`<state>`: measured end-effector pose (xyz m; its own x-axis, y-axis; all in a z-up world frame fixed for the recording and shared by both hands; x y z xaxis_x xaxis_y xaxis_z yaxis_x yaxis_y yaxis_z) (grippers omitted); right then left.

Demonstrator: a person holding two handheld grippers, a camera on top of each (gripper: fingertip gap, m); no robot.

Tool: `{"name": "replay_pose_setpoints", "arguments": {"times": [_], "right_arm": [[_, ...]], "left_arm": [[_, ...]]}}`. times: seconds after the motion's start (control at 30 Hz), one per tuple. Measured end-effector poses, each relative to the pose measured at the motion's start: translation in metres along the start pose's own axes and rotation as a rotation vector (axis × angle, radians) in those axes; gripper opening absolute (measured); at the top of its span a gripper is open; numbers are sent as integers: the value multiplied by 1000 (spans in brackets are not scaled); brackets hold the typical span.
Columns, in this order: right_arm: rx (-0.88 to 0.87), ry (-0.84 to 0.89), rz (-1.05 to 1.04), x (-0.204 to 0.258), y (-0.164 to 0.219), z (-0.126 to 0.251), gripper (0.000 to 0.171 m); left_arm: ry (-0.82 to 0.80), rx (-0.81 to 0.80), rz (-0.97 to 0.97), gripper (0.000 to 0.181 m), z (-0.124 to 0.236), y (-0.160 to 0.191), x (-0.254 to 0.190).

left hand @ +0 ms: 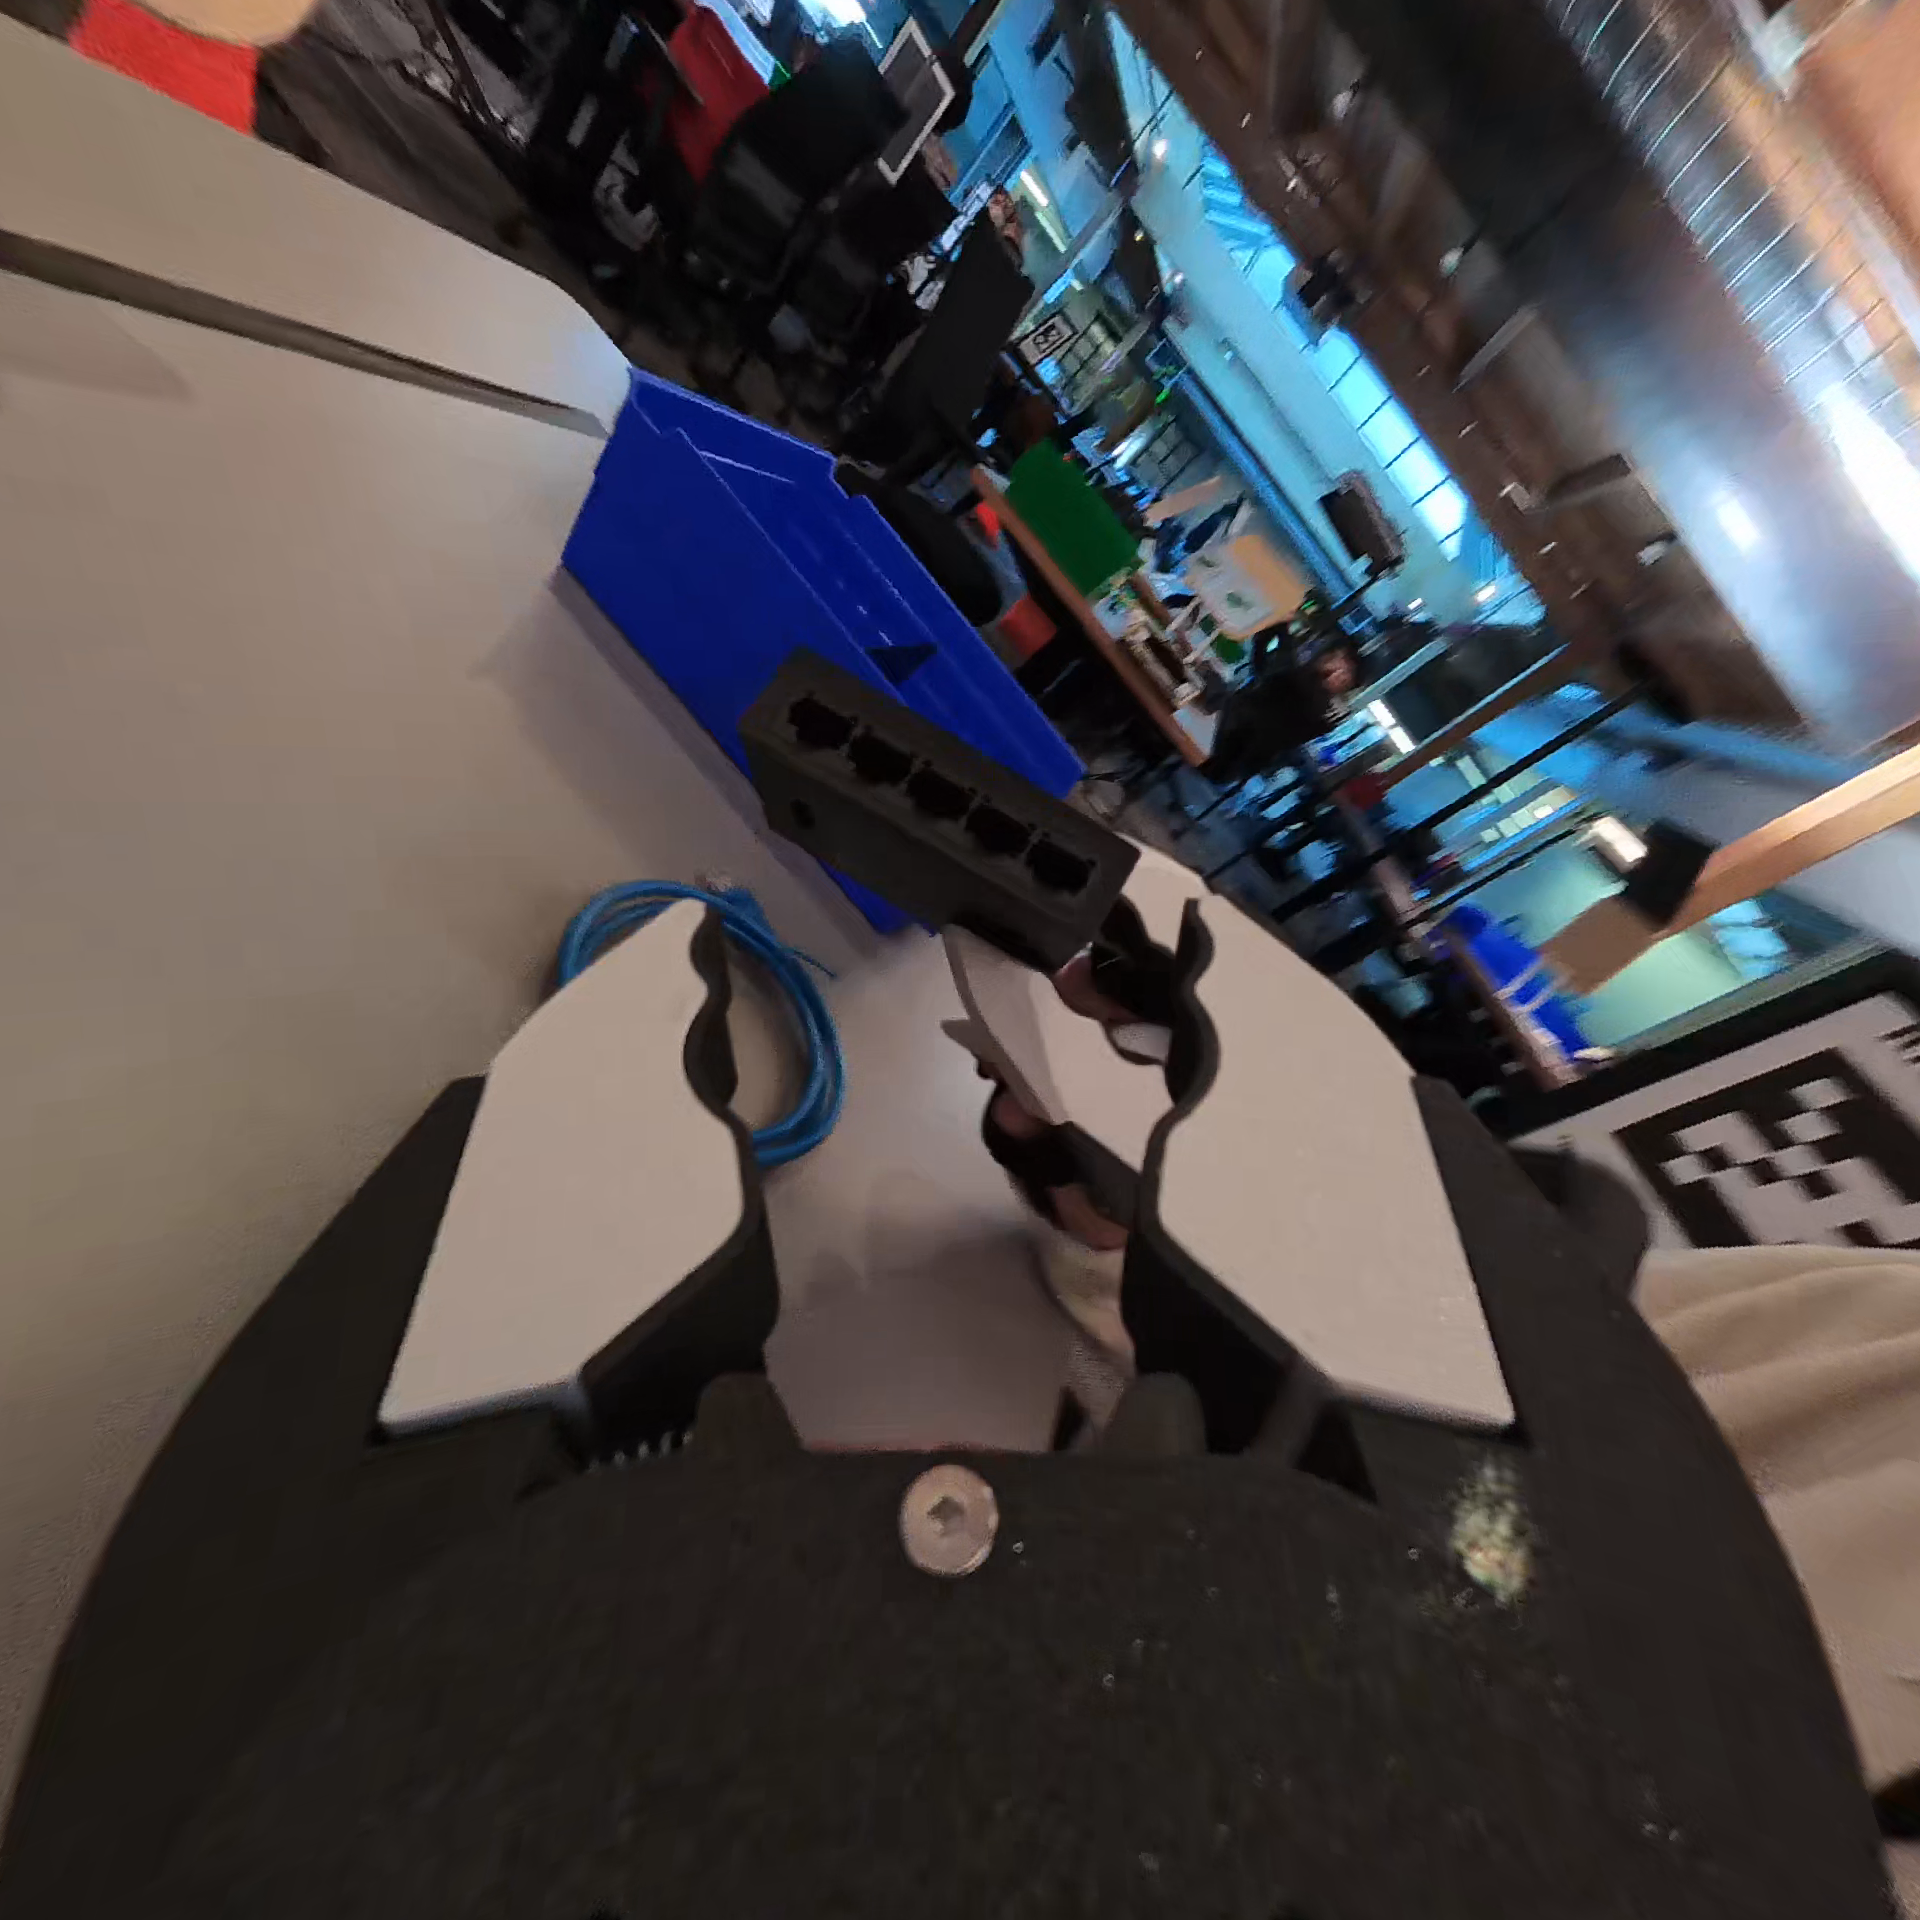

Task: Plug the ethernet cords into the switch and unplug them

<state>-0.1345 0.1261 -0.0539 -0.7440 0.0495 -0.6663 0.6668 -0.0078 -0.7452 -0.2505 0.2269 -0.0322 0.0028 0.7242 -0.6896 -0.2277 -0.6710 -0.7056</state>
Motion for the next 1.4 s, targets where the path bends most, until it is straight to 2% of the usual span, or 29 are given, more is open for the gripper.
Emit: {"name": "replay_pose_setpoints", "arguments": {"times": [0.17, 0.23, 0.3, 0.33, 0.4, 0.5, 0.57, 0.6, 0.67, 0.7, 0.77, 0.8, 0.87, 0.93, 1.07, 1.1, 1.17, 1.27, 1.33, 1.4], "right_arm": [[-73, 92, 345, 22, -10, 4, 27], [-106, 106, 481, 34, -14, 6, 28], [-153, 101, 601, 47, -17, 10, 27], [-167, 112, 627, 52, -18, 12, 27], [-147, 84, 636, 54, -19, 11, 27], [-88, -171, 464, 62, -12, 12, 35], [-75, -389, 256, 64, -9, 20, 17], [-75, -486, 145, 61, -11, 21, 21], [-14, -567, -68, 44, -12, 14, 28], [31, -639, -158, 36, -10, 9, 29], [114, -812, -249, 34, -2, 3, 55], [127, -856, -231, 37, 4, 3, 58], [60, -822, -191, 38, 11, 6, 42], [5, -783, -212, 37, 14, 7, 49], [-12, -892, -232, 42, 15, 9, 54], [-16, -921, -225, 46, 14, 9, 52], [-37, -993, -221, 52, 12, 12, 33], [-81, -1004, -268, 45, 13, 11, 29], [-129, -998, -302, 37, 14, 11, 28], [-179, -1026, -399, 25, 17, 13, 28]], "left_arm": [[164, 18, 238, 87, 4, 13, 12], [268, 28, 317, 83, 3, 20, 13], [348, 24, 342, 57, 5, 21, 12], [326, 31, 328, 42, 6, 22, 15], [270, 47, 267, 37, 9, 25, 21], [150, 111, 165, 29, 12, 25, 30], [-7, 153, 0, 27, 19, 21, 38], [-92, 208, -98, 27, 22, 20, 41], [-207, 334, -297, 27, 26, 22, 40], [-231, 385, -391, 27, 25, 24, 35], [-200, 479, -553, 27, 20, 32, 21], [-214, 530, -638, 27, 18, 37, 18], [-181, 623, -758, 27, 18, 45, 11], [-123, 675, -774, 27, 20, 50, 6], [-65, 748, -849, 27, 19, 63, -2], [-38, 742, -857, 27, 16, 66, -6], [-56, 723, -909, 27, 13, 67, -10], [-59, 620, -937, 29, 14, 62, -16], [-3, 535, -900, 37, 20, 57, -18], [61, 477, -797, 55, 25, 52, -15]]}}
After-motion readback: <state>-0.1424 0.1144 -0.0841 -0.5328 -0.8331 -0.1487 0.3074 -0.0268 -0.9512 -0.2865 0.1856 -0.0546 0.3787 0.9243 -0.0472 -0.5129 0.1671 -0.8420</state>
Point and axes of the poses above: each gripper's, where its closed fingertips meet, z back along the fingers, y out of its underside, x = y × z across the jaws, the point moved 8 cm from there along z, back along the fingers, and after that the axes turned 5 degrees about x, right-handed, at the moved point
